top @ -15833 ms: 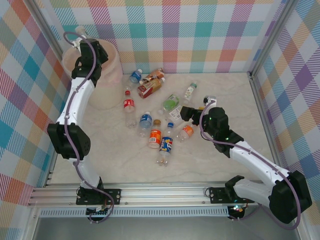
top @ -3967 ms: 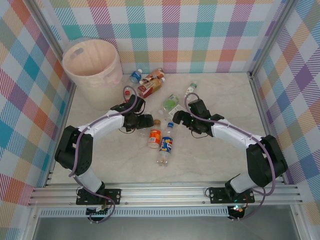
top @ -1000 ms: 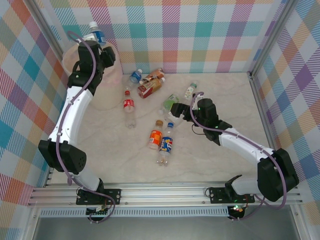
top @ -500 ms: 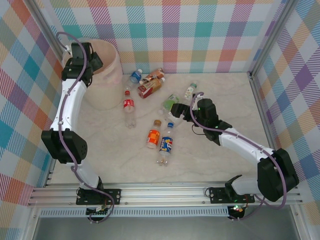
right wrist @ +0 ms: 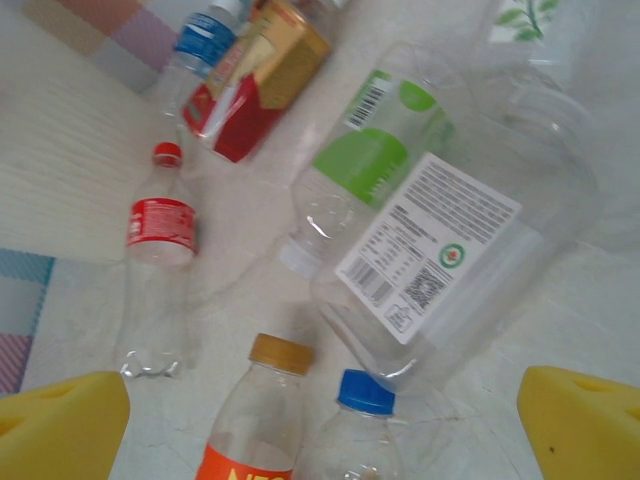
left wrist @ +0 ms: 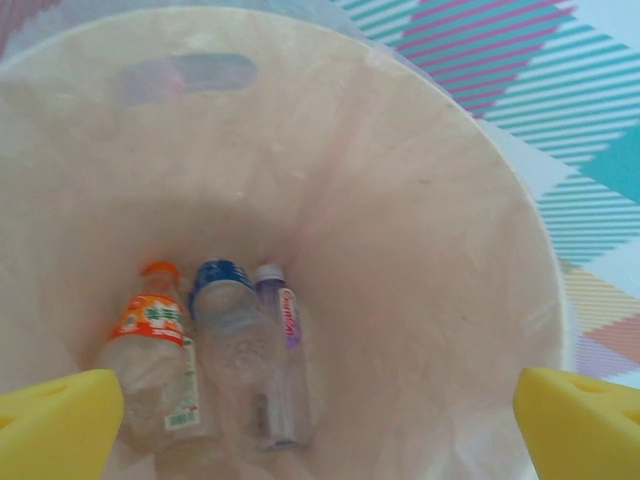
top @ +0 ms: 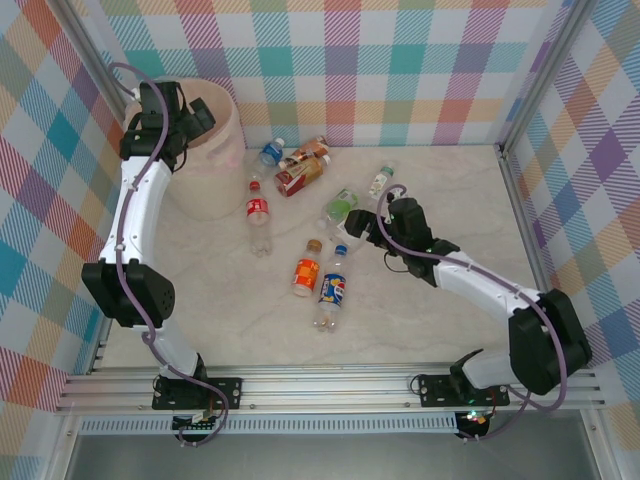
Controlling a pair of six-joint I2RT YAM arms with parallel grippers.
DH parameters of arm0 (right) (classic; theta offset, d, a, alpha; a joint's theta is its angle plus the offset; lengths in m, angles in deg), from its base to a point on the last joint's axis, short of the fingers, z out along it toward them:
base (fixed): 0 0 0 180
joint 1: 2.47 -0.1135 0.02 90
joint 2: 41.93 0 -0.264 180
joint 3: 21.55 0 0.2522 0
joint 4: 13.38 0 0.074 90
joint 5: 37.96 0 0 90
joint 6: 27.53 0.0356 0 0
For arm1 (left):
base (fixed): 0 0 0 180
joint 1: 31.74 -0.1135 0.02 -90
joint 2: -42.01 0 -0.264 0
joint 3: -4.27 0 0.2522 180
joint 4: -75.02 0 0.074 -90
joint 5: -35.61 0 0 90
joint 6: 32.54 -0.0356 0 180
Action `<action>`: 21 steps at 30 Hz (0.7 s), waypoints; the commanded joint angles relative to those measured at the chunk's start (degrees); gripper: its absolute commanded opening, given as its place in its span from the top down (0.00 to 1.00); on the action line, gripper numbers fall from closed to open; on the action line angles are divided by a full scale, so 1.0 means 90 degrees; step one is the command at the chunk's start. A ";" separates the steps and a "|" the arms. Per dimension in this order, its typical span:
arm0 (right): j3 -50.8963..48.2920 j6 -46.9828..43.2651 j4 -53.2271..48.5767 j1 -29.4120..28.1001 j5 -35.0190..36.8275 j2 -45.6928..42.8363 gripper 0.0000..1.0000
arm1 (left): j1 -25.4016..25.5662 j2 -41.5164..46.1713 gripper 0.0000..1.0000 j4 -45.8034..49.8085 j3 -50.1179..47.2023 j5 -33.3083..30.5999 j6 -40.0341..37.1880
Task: Put the plastic bottles in the bin
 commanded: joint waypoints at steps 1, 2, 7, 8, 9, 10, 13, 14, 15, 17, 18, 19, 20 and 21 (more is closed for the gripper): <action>0.0441 0.0518 -0.0656 0.0012 0.0375 0.0332 0.00 | -0.0014 0.0426 0.00 0.0020 0.0069 0.0885 0.0164; 0.0545 0.0631 -0.0810 0.0011 0.0444 0.0449 0.00 | 0.0009 0.0486 0.00 -0.0038 -0.0014 0.1081 0.0205; 0.1070 0.0721 -0.1405 0.0017 0.0597 0.0955 0.00 | 0.0134 0.0829 0.00 -0.0588 -0.0716 0.2451 0.0554; 0.1186 0.0684 -0.1516 0.0017 0.0594 0.1079 0.01 | 0.0215 0.0928 0.00 -0.0702 -0.0914 0.2706 0.0646; 0.1293 0.0652 -0.1596 0.0017 0.0605 0.1192 0.02 | 0.0329 0.1017 0.00 -0.0834 -0.1118 0.2879 0.0702; 0.1398 0.0677 -0.1694 0.0017 0.0661 0.1295 0.02 | 0.0441 0.1095 0.00 -0.0923 -0.1285 0.2934 0.0746; 0.1683 0.0755 -0.1869 0.0016 0.0739 0.1653 0.06 | 0.0819 0.1378 0.00 -0.1226 -0.1882 0.2956 0.0949; 0.1798 0.0775 -0.1895 0.0017 0.0725 0.1787 0.06 | 0.0948 0.1470 0.00 -0.1337 -0.2080 0.2983 0.1017; 0.1938 0.0792 -0.1945 0.0017 0.0682 0.1936 0.07 | 0.1072 0.1541 0.00 -0.1408 -0.2253 0.2969 0.1077; 0.2307 0.0844 -0.2182 0.0017 0.0589 0.2241 0.06 | 0.1307 0.1647 0.00 -0.1489 -0.2553 0.2902 0.1152; 0.2558 0.0924 -0.2381 0.0009 0.0585 0.2406 0.02 | 0.1402 0.1675 0.00 -0.1497 -0.2694 0.2870 0.1175; 0.2737 0.1010 -0.2548 -0.0007 0.0637 0.2531 0.00 | 0.1473 0.1677 0.00 -0.1457 -0.2767 0.2852 0.1167; 0.2935 0.1133 -0.2738 -0.0038 0.0778 0.2669 0.00 | 0.1523 0.1672 0.00 -0.1368 -0.2830 0.2807 0.1156; 0.3115 0.1242 -0.2928 -0.0074 0.0925 0.2800 0.00 | 0.1549 0.1657 0.00 -0.1259 -0.2877 0.2751 0.1150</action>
